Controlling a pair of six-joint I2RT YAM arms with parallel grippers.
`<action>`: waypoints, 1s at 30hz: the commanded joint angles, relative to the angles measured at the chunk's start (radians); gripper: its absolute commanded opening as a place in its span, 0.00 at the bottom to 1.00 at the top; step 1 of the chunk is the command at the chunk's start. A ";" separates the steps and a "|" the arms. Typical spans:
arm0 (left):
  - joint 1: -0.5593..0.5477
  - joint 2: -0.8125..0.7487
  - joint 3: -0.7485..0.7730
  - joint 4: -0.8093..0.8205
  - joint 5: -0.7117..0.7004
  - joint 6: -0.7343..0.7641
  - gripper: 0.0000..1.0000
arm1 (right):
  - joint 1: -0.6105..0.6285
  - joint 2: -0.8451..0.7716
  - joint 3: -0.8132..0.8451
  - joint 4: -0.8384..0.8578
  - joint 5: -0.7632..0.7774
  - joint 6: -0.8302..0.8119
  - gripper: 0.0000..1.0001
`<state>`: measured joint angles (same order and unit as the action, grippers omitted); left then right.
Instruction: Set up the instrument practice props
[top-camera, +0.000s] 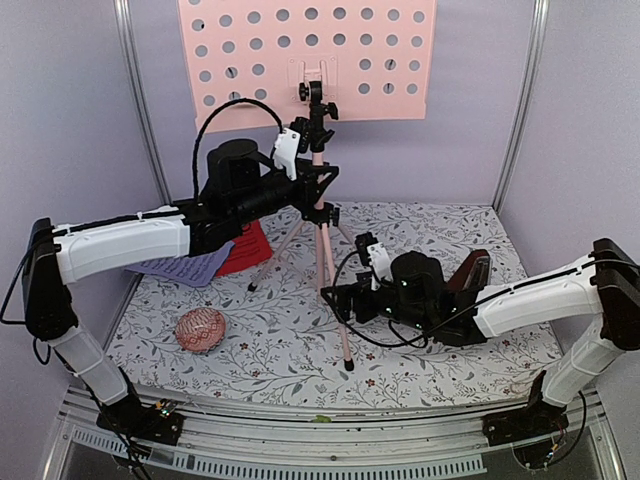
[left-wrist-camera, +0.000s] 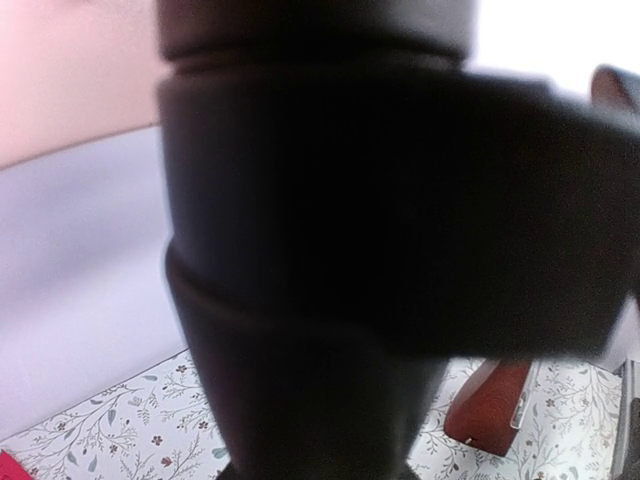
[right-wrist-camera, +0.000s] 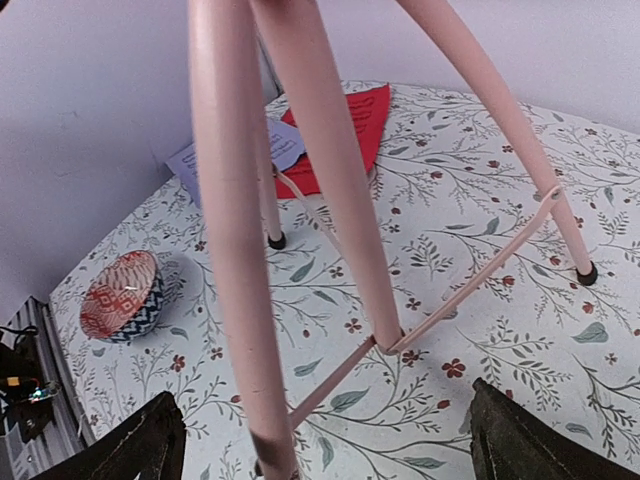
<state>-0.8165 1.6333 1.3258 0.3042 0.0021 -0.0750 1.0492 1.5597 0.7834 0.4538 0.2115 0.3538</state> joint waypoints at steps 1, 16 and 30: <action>0.006 -0.024 -0.014 -0.041 -0.069 -0.027 0.05 | 0.002 0.035 0.049 -0.070 0.200 0.002 0.99; 0.013 -0.122 -0.177 -0.031 0.049 -0.016 0.68 | -0.055 0.069 0.089 -0.125 0.161 0.000 0.99; 0.162 -0.176 -0.378 -0.064 0.298 0.006 0.80 | -0.109 0.027 0.044 -0.133 0.143 -0.015 0.99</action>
<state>-0.7013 1.4635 0.9646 0.2596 0.1638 -0.0902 0.9852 1.6169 0.8547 0.3576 0.3279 0.3401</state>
